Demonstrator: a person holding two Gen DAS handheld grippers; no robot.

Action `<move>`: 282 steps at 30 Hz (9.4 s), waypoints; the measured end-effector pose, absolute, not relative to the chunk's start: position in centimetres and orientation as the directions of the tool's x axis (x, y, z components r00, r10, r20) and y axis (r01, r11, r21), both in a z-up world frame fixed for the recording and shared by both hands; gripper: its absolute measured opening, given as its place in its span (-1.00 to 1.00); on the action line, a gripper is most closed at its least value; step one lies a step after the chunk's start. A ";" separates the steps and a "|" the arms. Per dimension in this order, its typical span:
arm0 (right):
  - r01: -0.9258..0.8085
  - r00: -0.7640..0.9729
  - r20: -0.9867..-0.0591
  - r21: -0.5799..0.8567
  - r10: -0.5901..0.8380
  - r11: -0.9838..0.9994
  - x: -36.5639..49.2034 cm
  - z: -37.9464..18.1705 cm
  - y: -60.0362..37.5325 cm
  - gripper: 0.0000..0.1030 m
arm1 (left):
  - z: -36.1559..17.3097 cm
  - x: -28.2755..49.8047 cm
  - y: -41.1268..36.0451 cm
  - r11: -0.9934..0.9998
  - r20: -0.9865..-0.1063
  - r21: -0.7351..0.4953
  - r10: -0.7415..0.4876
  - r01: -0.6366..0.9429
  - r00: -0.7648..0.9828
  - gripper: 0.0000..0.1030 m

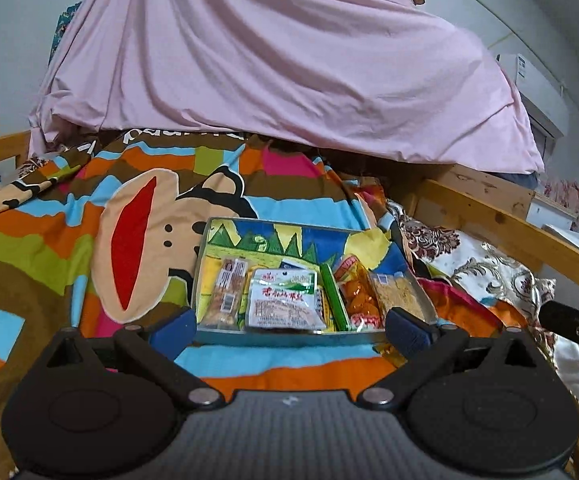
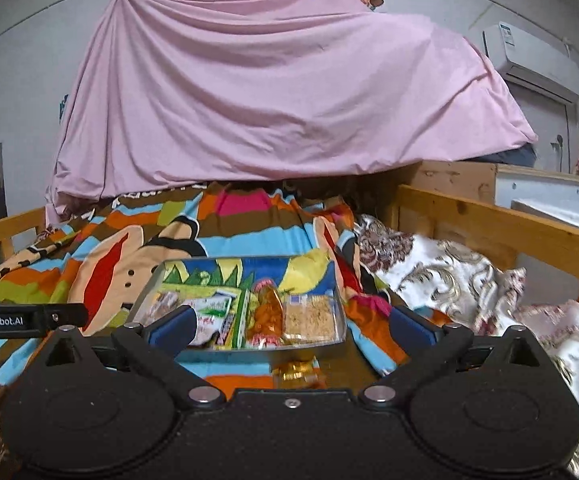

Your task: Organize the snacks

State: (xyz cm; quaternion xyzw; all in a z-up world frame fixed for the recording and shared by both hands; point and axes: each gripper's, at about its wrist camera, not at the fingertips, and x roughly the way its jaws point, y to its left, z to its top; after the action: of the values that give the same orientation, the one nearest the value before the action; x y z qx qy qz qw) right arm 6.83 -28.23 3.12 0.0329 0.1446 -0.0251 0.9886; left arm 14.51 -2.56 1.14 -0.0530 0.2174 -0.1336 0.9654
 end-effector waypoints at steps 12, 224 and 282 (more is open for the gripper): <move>0.113 0.943 -0.322 0.063 -0.087 0.992 4.5 2.8 -28.4 0.99 | 0.4 11.8 -2.3 0.964 -0.448 -0.147 -0.265 0.222 0.854 0.99; -0.062 0.874 -0.481 0.024 0.066 0.998 15.6 -1.1 -26.7 0.01 | -1.5 15.8 -5.7 0.959 -0.515 -0.231 -0.265 0.166 0.815 -0.02; 0.082 0.931 -0.360 0.026 -0.068 0.996 34.3 -9.1 -25.6 0.03 | -8.7 37.1 -9.1 0.937 -0.492 -0.317 -0.297 0.149 0.818 -0.02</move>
State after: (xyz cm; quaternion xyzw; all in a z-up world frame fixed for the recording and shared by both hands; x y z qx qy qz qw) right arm 34.28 -25.56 -9.13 0.0203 0.1825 -0.0382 0.9823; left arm 37.10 -9.08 -8.67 -0.1331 0.2774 -0.1181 0.9441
